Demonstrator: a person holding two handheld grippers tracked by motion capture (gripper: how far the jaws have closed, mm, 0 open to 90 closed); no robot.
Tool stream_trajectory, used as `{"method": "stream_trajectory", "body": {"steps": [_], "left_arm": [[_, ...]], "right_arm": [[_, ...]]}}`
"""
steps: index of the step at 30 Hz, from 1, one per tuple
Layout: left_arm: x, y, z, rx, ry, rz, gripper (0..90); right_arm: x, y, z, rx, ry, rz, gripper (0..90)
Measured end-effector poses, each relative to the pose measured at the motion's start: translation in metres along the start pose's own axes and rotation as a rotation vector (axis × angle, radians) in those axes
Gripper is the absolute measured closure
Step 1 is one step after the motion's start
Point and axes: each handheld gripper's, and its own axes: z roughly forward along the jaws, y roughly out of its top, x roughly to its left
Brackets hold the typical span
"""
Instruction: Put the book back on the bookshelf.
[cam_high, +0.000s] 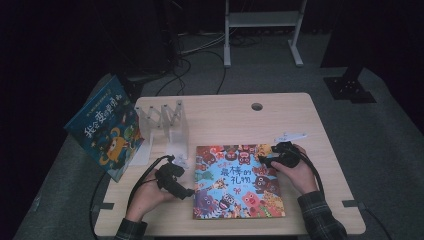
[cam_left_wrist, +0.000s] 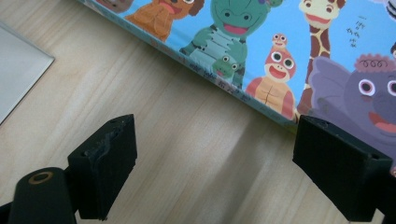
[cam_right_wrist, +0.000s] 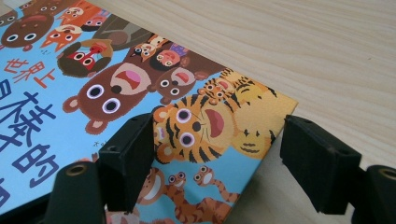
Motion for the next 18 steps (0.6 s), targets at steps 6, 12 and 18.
{"method": "stream_trajectory", "body": {"steps": [6, 12, 18], "left_arm": [[-0.001, -0.004, 0.008, 0.05, 0.01, 0.025, 13.1], [-0.004, -0.003, 0.012, 0.077, 0.027, 0.043, 13.3], [0.003, -0.007, 0.006, 0.032, -0.017, 0.015, 13.6]], "right_arm": [[-0.001, 0.003, 0.001, 0.016, 0.004, -0.002, 23.9], [-0.001, 0.005, 0.004, 0.023, 0.015, 0.0, 23.6], [-0.003, 0.005, 0.004, 0.028, 0.022, 0.007, 23.1]]}}
